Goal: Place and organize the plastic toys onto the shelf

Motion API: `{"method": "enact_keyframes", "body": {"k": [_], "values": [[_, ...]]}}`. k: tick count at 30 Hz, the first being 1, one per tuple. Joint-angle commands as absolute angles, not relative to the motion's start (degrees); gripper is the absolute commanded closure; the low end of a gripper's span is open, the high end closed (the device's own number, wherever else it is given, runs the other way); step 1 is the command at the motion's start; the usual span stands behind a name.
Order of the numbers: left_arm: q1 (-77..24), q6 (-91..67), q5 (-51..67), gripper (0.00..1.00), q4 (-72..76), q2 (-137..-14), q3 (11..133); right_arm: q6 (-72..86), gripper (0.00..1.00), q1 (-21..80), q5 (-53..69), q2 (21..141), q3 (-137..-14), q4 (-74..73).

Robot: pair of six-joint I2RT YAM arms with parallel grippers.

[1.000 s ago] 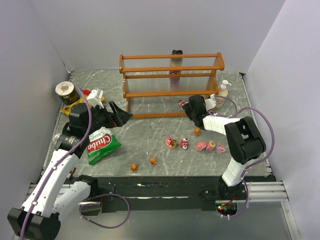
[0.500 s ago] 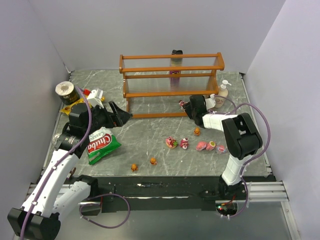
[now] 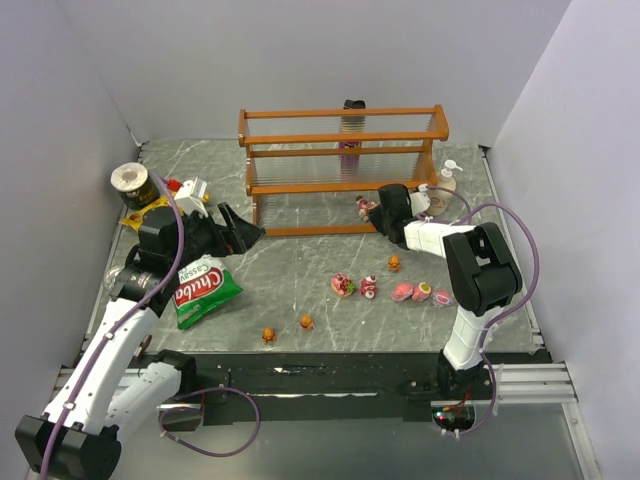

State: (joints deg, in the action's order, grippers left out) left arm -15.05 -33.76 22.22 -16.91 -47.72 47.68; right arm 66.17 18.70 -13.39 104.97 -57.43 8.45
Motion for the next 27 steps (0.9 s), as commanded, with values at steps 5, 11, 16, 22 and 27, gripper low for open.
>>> {"method": "enact_keyframes", "body": {"k": [5, 11, 16, 22, 27], "values": [[-15.2, -34.7, 23.3, 0.04, -14.6, -48.2, 47.2, 63.3, 1.00, 17.8, -11.1, 104.9, -51.9, 17.9], [-15.2, -35.5, 24.7, 0.04, -13.7, -49.1, 46.6, 61.1, 1.00, 17.7, -7.5, 104.9, -45.2, 33.9], [-15.2, -36.1, 26.6, 0.04, -13.6, -50.6, 46.7, 62.3, 1.00, 17.8, -7.3, 105.3, -43.3, 36.6], [-15.2, -36.6, 26.8, 0.04, -13.3, -50.5, 46.7, 66.3, 1.00, 17.0, -7.2, 106.7, -40.8, 40.5], [-15.2, -36.6, 26.6, 0.04, -13.6, -50.4, 46.7, 70.3, 0.94, 16.1, -5.5, 108.1, -39.7, 42.3]]}}
